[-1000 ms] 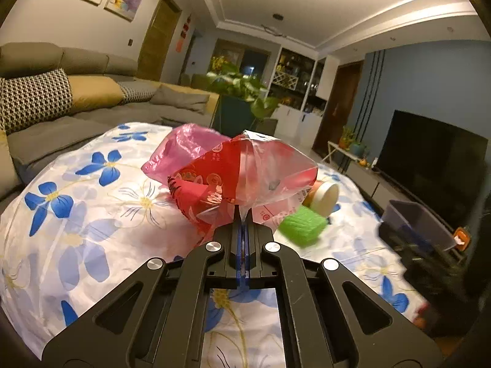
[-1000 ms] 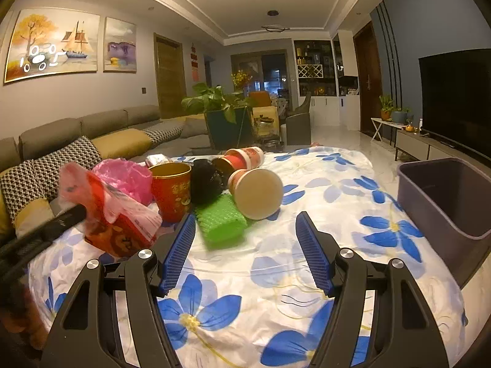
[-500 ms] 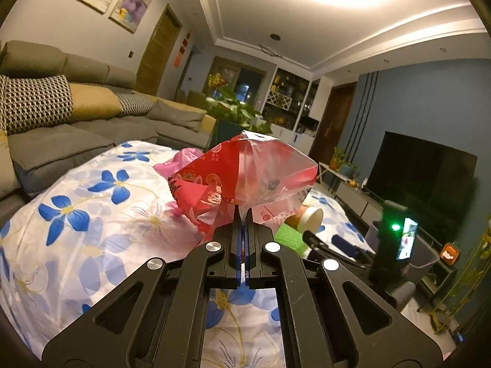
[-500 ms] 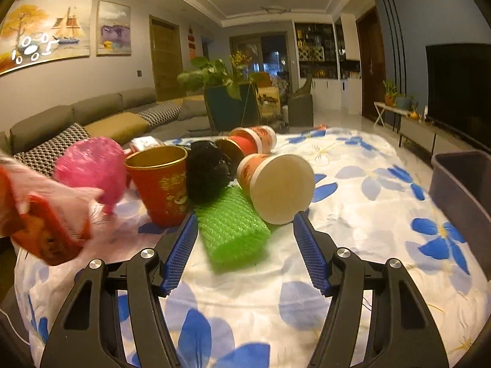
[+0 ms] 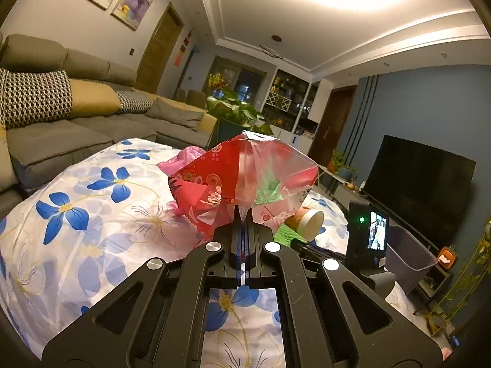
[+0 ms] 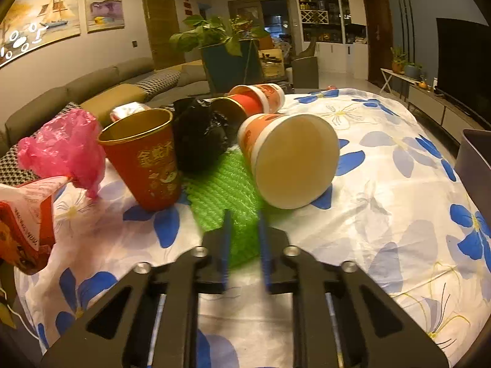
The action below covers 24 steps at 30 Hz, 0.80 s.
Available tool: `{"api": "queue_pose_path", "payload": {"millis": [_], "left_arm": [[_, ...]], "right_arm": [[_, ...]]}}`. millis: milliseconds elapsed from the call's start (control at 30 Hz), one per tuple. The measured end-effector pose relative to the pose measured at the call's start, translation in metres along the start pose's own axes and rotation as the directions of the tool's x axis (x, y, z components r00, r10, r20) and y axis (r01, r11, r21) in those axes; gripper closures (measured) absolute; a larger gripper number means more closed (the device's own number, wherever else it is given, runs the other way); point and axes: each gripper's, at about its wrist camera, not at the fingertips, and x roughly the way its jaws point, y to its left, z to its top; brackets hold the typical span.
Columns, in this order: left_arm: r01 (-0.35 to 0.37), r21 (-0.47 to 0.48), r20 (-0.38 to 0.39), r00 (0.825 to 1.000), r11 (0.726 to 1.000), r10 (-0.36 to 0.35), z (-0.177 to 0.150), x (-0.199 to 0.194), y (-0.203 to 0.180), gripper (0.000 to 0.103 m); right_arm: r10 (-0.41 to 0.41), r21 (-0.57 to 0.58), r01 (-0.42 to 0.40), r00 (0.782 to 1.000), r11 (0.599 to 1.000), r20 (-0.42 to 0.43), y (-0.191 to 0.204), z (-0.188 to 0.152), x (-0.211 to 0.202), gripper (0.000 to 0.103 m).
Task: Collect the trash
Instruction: 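Grasp the green mesh sleeve with the right tool while the left tool holds the red bag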
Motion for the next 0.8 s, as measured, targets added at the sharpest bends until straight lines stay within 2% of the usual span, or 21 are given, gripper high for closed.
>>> {"api": "queue_pose_path", "payload": {"millis": [233, 400, 567, 800], "left_arm": [[0.015, 0.012, -0.013, 1.000, 1.000, -0.015, -0.003, -0.003, -0.003, 0.103], [0.057, 0.028, -0.053, 0.997, 0.998, -0.055, -0.012, -0.002, -0.014, 0.103], [0.114, 0.043, -0.100, 0.989, 0.993, -0.109, -0.024, 0.001, -0.034, 0.103], [0.168, 0.071, -0.142, 0.977, 0.983, -0.157, -0.039, 0.004, -0.056, 0.103]], "right_arm": [[0.032, -0.023, -0.031, 0.997, 0.999, 0.067, 0.000, -0.006, -0.034, 0.092], [0.045, -0.035, -0.041, 0.991, 0.999, 0.127, -0.006, -0.011, -0.072, 0.092], [0.033, -0.029, -0.028, 0.981, 0.999, 0.189, -0.015, -0.016, -0.108, 0.092], [-0.005, -0.001, 0.006, 0.972, 1.000, 0.235, -0.036, -0.016, -0.138, 0.092]]}}
